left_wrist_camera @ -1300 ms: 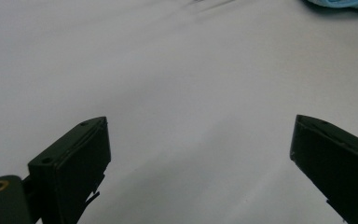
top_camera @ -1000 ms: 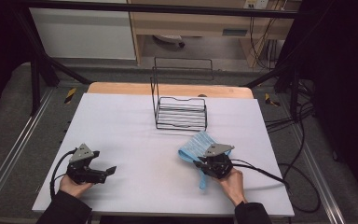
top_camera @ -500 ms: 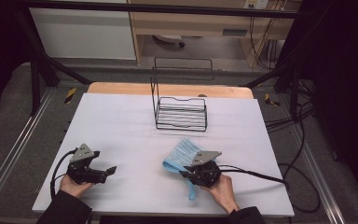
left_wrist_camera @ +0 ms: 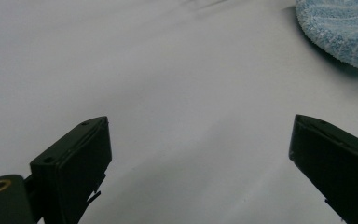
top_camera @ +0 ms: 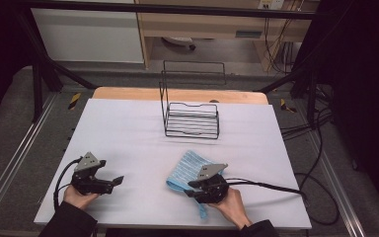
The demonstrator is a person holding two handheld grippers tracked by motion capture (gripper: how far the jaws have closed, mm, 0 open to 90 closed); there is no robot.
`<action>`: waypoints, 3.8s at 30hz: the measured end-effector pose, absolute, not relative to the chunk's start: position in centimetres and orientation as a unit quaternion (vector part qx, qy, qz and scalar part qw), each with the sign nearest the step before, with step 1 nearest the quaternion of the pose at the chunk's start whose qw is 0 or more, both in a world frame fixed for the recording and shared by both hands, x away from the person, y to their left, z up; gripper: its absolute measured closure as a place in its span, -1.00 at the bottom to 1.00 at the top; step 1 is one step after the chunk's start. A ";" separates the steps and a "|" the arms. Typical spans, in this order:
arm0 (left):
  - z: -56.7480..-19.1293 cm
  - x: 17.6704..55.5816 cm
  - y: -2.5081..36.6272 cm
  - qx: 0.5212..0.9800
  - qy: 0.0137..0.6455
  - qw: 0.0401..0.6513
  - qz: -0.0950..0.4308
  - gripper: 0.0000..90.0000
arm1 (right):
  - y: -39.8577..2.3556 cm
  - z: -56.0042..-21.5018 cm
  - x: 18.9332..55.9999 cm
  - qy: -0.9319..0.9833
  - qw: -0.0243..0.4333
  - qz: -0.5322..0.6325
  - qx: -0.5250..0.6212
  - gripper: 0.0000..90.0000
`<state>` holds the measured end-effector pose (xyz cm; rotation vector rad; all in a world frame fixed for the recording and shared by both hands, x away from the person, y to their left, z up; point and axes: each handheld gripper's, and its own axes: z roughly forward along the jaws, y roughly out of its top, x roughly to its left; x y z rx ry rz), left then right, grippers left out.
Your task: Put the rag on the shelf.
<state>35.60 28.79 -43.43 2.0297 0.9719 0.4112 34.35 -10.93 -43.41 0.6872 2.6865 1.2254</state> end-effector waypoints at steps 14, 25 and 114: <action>-43.3 35.7 28.1 0.808 0.389 0.414 0.157 -0.87 | -14.9 -41.7 35.5 0.836 0.119 0.440 0.305 -0.65; -42.5 35.6 26.1 0.802 0.393 0.425 0.149 -0.86 | -18.7 -42.6 37.2 0.813 0.149 0.421 0.375 -0.71; -43.9 30.8 13.9 0.836 0.409 0.361 0.062 0.66 | -13.4 -44.6 41.3 0.848 0.092 0.405 0.328 0.78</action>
